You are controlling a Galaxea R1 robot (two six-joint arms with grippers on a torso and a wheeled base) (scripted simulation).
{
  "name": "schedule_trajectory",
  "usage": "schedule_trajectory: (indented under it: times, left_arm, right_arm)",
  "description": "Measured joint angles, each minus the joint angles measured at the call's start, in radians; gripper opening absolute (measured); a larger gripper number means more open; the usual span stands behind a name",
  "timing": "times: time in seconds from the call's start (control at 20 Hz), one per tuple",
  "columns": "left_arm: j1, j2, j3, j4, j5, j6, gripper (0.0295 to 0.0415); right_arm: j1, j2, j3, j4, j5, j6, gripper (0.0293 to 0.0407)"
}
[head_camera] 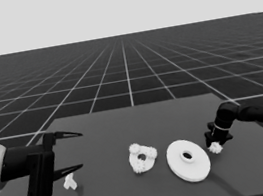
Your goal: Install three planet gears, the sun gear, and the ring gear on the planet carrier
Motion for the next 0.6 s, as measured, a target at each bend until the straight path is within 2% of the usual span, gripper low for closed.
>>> schedule_trajectory:
  times: [0.15, 0.2, 0.25, 0.3, 0.35, 0.45, 0.6]
  left_arm:
    - [0.000, 0.000, 0.000, 0.000, 0.000, 0.000, 0.0385]
    - [0.000, 0.000, 0.000, 0.000, 0.000, 0.000, 0.0385]
    - [0.000, 0.000, 0.000, 0.000, 0.000, 0.000, 0.0385]
    - [0.000, 0.000, 0.000, 0.000, 0.000, 0.000, 0.0385]
    - [0.000, 0.000, 0.000, 0.000, 0.000, 0.000, 0.0385]
    - [0.000, 0.000, 0.000, 0.000, 0.000, 0.000, 0.0385]
    - [0.000, 0.000, 0.000, 0.000, 0.000, 0.000, 0.0385]
  right_arm:
    - [0.000, 0.000, 0.000, 0.000, 0.000, 0.000, 0.0309]
    - [0.117, -0.078, 0.152, 0.085, -0.134, 0.044, 0.0309]
    - [0.246, -0.104, 0.195, 0.159, -0.213, 0.053, 0.0309]
    - [0.323, -0.104, 0.192, 0.208, -0.260, 0.050, 0.0309]
    - [0.367, -0.099, 0.181, 0.236, -0.287, 0.047, 0.0309]
    - [0.406, -0.090, 0.164, 0.261, -0.313, 0.041, 0.0309]
    - [0.420, -0.086, 0.155, 0.271, -0.323, 0.038, 0.0309]
